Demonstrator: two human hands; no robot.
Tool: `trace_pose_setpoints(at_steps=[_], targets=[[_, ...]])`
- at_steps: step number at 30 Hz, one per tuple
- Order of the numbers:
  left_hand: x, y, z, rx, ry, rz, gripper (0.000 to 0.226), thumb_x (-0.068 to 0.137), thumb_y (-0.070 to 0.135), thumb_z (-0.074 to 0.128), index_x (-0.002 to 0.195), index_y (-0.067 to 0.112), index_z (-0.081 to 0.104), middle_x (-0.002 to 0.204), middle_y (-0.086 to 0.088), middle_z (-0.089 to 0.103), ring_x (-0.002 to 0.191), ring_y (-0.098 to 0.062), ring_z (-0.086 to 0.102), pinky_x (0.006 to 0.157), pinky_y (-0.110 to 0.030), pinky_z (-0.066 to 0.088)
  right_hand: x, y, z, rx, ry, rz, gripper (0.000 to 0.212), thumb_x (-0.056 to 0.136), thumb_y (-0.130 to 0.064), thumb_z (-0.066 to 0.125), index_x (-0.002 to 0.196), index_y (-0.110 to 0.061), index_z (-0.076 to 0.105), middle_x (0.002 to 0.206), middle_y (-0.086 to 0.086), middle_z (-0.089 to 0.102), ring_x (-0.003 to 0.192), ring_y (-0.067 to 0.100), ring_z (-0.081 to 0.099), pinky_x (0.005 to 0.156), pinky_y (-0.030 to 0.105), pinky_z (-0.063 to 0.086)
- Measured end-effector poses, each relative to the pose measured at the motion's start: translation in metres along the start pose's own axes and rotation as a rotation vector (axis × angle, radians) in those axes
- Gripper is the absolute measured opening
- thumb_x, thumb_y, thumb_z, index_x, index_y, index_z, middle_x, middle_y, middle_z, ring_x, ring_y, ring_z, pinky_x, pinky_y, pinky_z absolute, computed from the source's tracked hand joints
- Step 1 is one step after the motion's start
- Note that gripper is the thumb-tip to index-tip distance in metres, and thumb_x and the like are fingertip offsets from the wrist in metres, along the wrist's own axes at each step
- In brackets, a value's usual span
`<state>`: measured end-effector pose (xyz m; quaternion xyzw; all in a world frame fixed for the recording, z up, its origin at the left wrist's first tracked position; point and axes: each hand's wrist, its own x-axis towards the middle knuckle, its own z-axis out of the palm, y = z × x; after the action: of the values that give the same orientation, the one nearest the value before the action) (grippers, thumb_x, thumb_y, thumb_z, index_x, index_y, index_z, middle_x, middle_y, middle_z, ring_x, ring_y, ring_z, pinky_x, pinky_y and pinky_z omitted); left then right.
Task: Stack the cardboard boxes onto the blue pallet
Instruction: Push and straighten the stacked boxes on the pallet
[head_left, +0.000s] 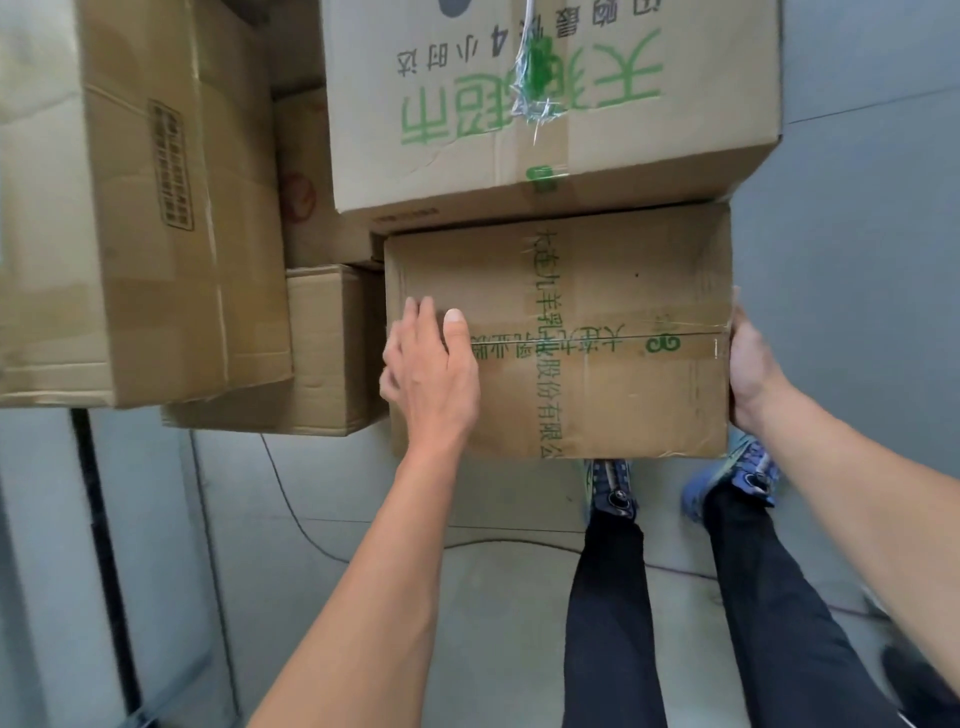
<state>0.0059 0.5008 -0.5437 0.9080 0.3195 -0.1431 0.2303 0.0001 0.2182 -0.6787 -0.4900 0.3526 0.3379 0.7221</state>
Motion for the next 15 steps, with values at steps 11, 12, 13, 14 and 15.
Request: trace_pose_setpoints(at_steps=[11,12,13,14,15], targets=[[0.011,-0.015,-0.003,-0.031,-0.016,0.042,0.059,0.106,0.055,0.031,0.159,0.028,0.038,0.171,0.013,0.018,0.157,-0.017,0.010,0.119,-0.060,0.017,0.006,0.003,0.001,0.068,0.019,0.054,0.069,0.097,-0.078,0.031,0.098,-0.034,0.084,0.111,0.006,0.079,0.098,0.025,0.077,0.066,0.035,0.063],[0.010,-0.014,-0.002,-0.020,-0.014,0.048,0.060,0.105,0.055,0.032,0.159,0.028,0.038,0.171,0.012,0.018,0.157,-0.018,0.010,0.119,-0.060,0.018,0.006,0.003,0.001,0.071,0.018,0.055,0.069,0.097,-0.077,0.031,0.098,-0.034,0.084,0.110,0.007,0.080,0.098,0.025,0.077,0.066,0.035,0.063],[0.009,-0.013,-0.001,-0.012,-0.013,0.056,0.061,0.105,0.056,0.032,0.158,0.028,0.039,0.171,0.011,0.018,0.157,-0.019,0.011,0.119,-0.061,0.019,0.006,0.003,0.000,0.073,0.021,0.057,0.068,0.097,-0.077,0.031,0.097,-0.034,0.084,0.110,0.007,0.080,0.097,0.025,0.078,0.066,0.035,0.063],[0.009,-0.011,0.000,-0.007,-0.013,0.062,0.062,0.104,0.056,0.031,0.158,0.028,0.039,0.171,0.010,0.018,0.157,-0.019,0.011,0.119,-0.061,0.020,0.006,0.003,-0.002,0.078,0.023,0.058,0.068,0.096,-0.077,0.031,0.097,-0.034,0.084,0.109,0.007,0.080,0.096,0.026,0.078,0.066,0.035,0.062],[0.008,-0.010,0.001,-0.005,-0.013,0.064,0.062,0.104,0.057,0.031,0.158,0.028,0.039,0.171,0.010,0.018,0.157,-0.019,0.011,0.119,-0.061,0.021,0.006,0.003,-0.004,0.085,0.023,0.056,0.068,0.097,-0.077,0.032,0.097,-0.034,0.084,0.109,0.007,0.080,0.096,0.026,0.078,0.066,0.035,0.062]])
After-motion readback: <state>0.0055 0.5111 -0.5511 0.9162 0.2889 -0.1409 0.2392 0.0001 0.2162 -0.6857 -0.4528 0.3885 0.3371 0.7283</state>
